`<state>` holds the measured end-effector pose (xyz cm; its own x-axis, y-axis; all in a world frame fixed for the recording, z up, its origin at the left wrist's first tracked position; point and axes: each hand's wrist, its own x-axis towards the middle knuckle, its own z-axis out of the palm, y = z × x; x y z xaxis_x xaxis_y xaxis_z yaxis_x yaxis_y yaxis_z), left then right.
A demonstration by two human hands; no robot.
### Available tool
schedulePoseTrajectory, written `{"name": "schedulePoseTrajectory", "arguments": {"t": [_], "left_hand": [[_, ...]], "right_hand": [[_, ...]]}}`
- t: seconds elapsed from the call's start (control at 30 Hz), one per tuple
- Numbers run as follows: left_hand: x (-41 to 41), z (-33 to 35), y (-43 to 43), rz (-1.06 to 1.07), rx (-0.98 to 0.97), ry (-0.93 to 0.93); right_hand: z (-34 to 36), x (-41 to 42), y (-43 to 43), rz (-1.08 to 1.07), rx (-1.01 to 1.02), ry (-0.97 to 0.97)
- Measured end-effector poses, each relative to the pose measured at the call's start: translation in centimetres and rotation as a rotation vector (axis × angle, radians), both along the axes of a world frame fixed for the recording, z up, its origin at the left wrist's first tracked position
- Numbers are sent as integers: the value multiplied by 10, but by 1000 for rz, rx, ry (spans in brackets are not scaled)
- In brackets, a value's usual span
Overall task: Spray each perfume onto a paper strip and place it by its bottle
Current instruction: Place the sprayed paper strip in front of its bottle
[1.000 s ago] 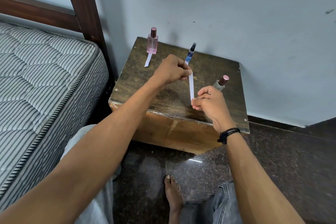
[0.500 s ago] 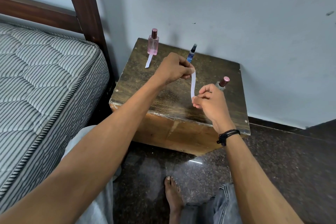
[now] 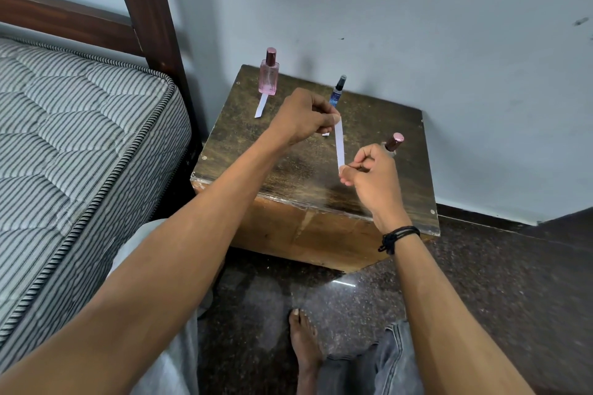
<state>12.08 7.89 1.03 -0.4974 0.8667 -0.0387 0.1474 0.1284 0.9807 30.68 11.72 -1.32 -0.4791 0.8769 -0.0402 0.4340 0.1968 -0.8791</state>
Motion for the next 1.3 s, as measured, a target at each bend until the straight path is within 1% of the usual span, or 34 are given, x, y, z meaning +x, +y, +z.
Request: {"name": "schedulePoseTrajectory", "arguments": {"t": [0.27, 0.47, 0.63, 0.73, 0.83, 0.93, 1.07, 1.2, 1.3], "left_hand": [[1, 1, 2, -29, 10, 43], [6, 15, 14, -50, 53, 139], [15, 51, 38, -104, 71, 241], [23, 77, 59, -138, 89, 307], [27, 101, 81, -156, 115, 333], [29, 116, 101, -176, 115, 369], [33, 112, 125, -209, 60, 434], [33, 87, 147, -202, -7, 447], [31, 64, 157, -218, -46, 408]], "right_hand": [[5, 3, 1, 6, -71, 19], [26, 21, 4, 8, -42, 137], [46, 31, 13, -41, 53, 219], [57, 34, 26, -105, 93, 318], [65, 37, 44, -174, 127, 408], [63, 38, 64, -206, 127, 407], [50, 38, 91, -241, 79, 382], [29, 37, 107, -288, -10, 386], [15, 37, 110, -296, -121, 440]]}}
